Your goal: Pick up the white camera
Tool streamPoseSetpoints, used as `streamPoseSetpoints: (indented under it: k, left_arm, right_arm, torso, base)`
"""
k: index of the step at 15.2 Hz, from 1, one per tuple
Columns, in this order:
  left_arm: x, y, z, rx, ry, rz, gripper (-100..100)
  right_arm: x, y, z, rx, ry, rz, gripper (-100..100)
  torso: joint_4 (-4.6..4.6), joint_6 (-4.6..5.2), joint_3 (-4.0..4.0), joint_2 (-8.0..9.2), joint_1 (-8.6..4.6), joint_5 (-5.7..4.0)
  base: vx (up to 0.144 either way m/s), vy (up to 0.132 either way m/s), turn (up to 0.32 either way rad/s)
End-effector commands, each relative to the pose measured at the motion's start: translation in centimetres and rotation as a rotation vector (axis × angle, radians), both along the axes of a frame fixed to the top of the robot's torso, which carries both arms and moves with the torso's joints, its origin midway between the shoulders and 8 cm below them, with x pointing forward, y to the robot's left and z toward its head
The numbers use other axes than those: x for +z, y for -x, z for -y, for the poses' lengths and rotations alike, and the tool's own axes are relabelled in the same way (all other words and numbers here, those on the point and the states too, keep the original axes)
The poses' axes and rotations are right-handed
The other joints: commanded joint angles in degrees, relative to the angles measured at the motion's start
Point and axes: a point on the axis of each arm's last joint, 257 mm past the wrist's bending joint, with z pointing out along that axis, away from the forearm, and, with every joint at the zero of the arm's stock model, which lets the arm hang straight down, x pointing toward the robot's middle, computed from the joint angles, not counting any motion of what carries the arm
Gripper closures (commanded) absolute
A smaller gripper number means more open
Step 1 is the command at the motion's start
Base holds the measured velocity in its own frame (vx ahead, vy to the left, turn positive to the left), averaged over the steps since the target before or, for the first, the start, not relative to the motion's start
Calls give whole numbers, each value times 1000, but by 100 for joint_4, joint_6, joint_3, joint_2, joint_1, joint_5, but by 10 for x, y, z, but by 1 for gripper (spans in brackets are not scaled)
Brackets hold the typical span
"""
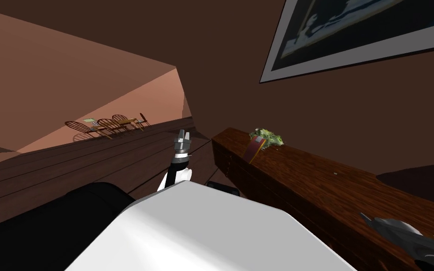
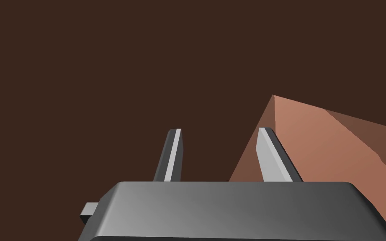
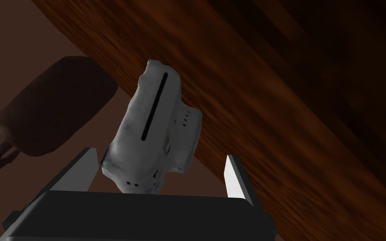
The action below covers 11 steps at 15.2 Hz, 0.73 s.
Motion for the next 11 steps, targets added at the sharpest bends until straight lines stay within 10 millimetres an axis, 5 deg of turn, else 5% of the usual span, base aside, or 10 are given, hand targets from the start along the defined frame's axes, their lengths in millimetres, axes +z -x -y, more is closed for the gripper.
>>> streamPoseSetpoints:
  k: [1,6,7,11]
  left_arm:
    - [0,0,0,0,0,0,0]
    - [0,0,0,0,0,0,0]
    - [0,0,0,0,0,0,0]
    - [0,0,0,0,0,0,0]
  right_arm:
    - [-1,-5,8,-13,-2,3,-100]
    - [-3,-7,16,-25,1,3,-100]
    - [-3,-7,16,-27,0,4,100]
    - [-2,-8,16,-27,-2,6,100]
  torso:
    - [0,0,0,0,0,0]
    - [-2,-2,-4,-7,-8,-3]
    - [-2,0,-7,-12,-10,-4]
    - [-9,2,-18,-29,-10,-4]
  base:
    - [-72,9,93]
    - [-56,4,59]
    - [-13,0,0]
    - [-1,0,0]
